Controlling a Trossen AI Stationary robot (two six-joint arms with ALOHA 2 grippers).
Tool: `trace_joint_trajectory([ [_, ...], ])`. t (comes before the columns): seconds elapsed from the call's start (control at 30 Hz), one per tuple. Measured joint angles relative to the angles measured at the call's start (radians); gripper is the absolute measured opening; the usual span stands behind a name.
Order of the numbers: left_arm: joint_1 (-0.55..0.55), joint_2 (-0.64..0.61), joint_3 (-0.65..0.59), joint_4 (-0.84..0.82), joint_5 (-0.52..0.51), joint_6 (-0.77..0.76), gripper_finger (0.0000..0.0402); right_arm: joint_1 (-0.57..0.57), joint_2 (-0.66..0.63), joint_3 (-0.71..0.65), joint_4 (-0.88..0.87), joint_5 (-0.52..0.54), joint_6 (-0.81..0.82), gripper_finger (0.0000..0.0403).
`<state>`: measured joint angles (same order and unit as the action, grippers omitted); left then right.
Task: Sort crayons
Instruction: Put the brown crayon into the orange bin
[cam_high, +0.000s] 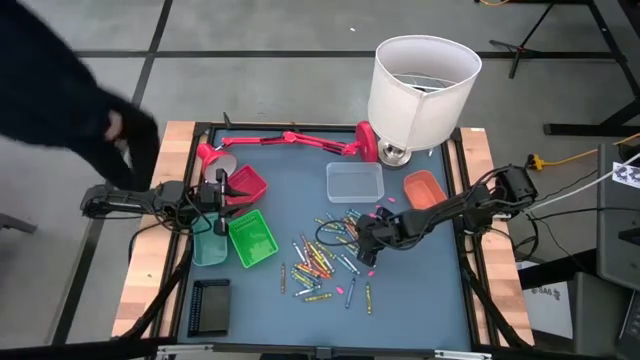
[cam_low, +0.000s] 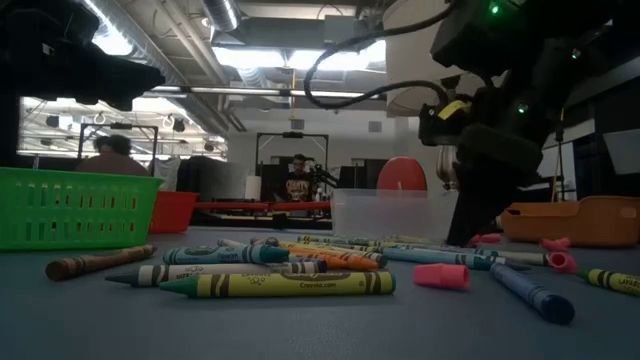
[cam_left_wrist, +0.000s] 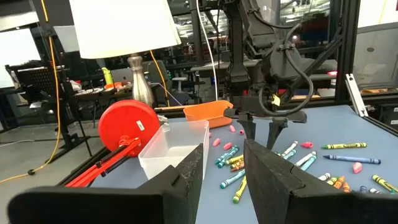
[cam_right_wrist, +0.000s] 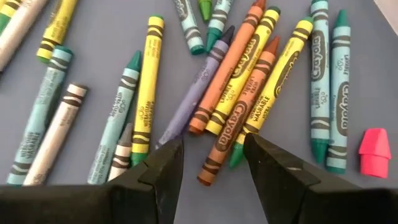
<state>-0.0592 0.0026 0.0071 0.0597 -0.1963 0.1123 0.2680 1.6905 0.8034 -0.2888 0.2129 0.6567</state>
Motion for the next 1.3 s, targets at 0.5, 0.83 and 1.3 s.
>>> trace_joint_trajectory([
  [0.5, 0.0, 0.0, 0.0, 0.0, 0.0, 0.0, 0.01, 0.0, 0.002, 0.026, -0.026, 0.015, 0.018, 0.0181],
  [0.83, 0.0, 0.0, 0.0, 0.0, 0.0, 0.0, 0.01, 0.0, 0.0, 0.035, -0.1, -0.004, 0.058, 0.0181],
  [1.3, 0.0, 0.0, 0.0, 0.0, 0.0, 0.0, 0.01, 0.0, -0.002, 0.035, -0.131, -0.015, 0.079, 0.0129],
])
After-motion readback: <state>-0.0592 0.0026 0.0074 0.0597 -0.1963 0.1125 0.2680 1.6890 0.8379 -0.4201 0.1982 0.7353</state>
